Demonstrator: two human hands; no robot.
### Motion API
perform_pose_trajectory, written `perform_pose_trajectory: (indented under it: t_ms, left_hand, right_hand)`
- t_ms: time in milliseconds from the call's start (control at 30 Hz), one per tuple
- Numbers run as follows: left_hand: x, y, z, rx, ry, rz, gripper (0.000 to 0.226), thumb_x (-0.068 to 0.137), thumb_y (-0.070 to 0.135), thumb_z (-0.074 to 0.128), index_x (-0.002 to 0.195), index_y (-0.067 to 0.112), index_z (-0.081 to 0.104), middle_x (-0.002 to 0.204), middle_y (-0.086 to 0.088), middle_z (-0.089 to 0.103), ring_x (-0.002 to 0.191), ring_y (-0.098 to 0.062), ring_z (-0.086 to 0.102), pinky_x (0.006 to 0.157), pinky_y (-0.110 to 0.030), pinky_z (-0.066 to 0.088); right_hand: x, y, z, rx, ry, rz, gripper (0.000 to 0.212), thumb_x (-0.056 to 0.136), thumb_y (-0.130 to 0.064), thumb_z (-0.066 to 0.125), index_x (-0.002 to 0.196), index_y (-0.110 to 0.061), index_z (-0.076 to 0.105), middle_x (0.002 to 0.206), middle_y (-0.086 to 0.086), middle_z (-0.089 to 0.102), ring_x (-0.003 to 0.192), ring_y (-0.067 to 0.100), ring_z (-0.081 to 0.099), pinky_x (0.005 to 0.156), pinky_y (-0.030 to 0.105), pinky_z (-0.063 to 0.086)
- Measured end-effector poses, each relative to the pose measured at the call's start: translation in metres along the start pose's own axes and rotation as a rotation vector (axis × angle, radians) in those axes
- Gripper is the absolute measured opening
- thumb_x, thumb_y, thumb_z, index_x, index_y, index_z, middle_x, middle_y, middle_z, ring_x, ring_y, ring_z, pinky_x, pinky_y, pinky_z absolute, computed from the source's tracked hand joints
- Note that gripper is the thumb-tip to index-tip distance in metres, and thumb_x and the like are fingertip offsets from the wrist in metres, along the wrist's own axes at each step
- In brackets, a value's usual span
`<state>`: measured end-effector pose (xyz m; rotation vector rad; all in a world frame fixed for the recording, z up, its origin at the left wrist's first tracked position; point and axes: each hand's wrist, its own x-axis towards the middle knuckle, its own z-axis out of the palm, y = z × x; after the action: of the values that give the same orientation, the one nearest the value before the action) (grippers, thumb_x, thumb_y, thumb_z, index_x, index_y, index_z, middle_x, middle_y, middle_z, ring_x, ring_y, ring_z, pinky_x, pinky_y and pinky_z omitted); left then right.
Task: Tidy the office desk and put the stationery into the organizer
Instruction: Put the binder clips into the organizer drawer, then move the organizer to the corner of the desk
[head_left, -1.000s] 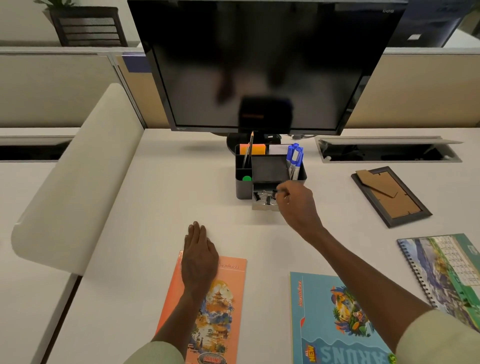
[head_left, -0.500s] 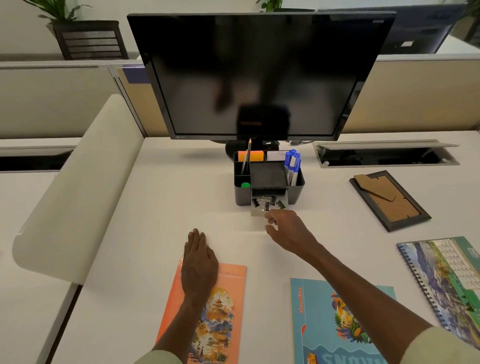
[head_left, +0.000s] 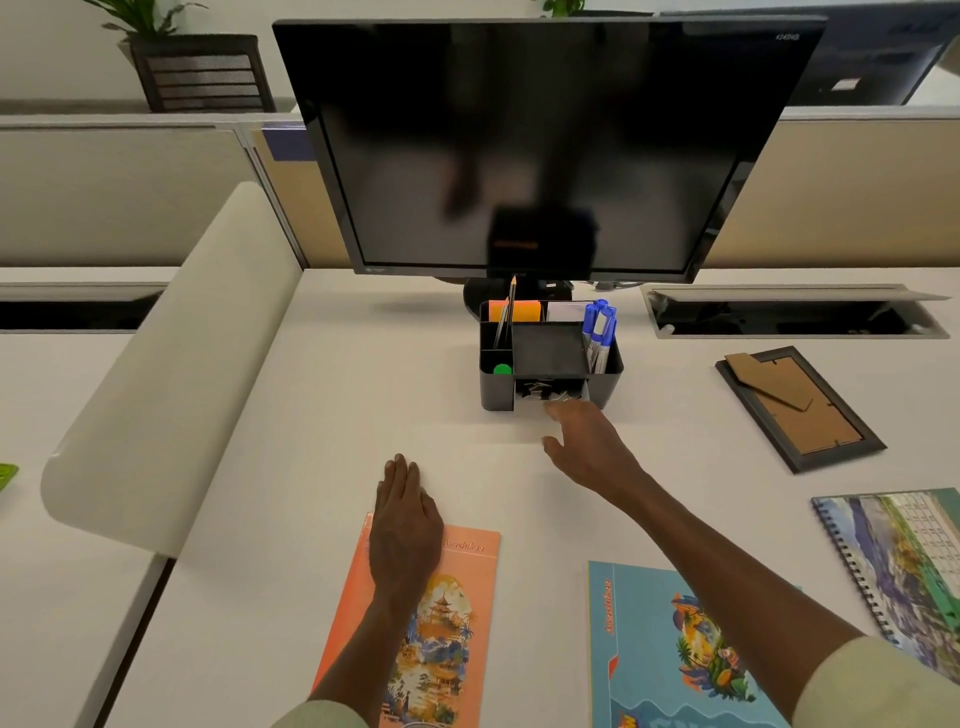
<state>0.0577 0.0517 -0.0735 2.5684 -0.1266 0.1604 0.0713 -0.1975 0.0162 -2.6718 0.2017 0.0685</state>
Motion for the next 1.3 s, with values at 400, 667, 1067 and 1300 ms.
perform_pose_trajectory:
  t_ms: [400,667,1067,1300]
  left_hand:
    - [-0.001,0.006,-0.004,-0.004,-0.013,-0.011,0.044,0.099,0.011,0.042,0.143,0.002,0.042,0.153,-0.01,0.035,0.146,-0.019,0.025,0.119,-0.036,0.022]
    - [0.001,0.008,-0.007,0.025,-0.04,-0.017,0.044,0.101,0.012,0.04,0.144,0.001,0.039,0.154,-0.011,0.033,0.147,-0.021,0.023,0.12,-0.033,0.016]
    - [0.016,0.018,-0.017,0.3,-0.188,0.005,0.046,0.102,0.018,0.031,0.145,0.001,0.035,0.156,-0.018,0.028,0.147,-0.027,0.024,0.12,-0.033,0.019]
    - [0.066,0.086,-0.034,-0.055,-0.081,-0.075,0.035,0.103,0.024,0.038,0.101,0.003,0.066,0.099,-0.014,0.07,0.096,-0.03,0.065,0.081,-0.032,0.047]
  right_hand:
    - [0.016,0.002,-0.006,0.009,0.024,-0.017,0.045,0.089,-0.022,0.063,0.131,-0.009,0.052,0.136,0.008,0.052,0.125,0.024,0.044,0.099,0.033,0.041]
    - [0.01,0.01,-0.008,0.096,0.087,-0.035,0.033,0.09,-0.021,0.062,0.121,-0.008,0.06,0.126,0.007,0.058,0.117,0.023,0.051,0.095,0.029,0.041]
    - [0.017,0.026,-0.029,0.555,0.445,0.564,0.045,0.091,-0.036,0.06,0.126,-0.015,0.04,0.097,0.008,0.067,0.075,0.02,0.061,0.063,0.03,0.048]
    - [0.037,0.042,-0.033,0.541,0.372,0.601,0.044,0.094,-0.042,0.052,0.119,-0.005,0.057,0.103,0.013,0.07,0.092,0.027,0.067,0.081,0.035,0.051]
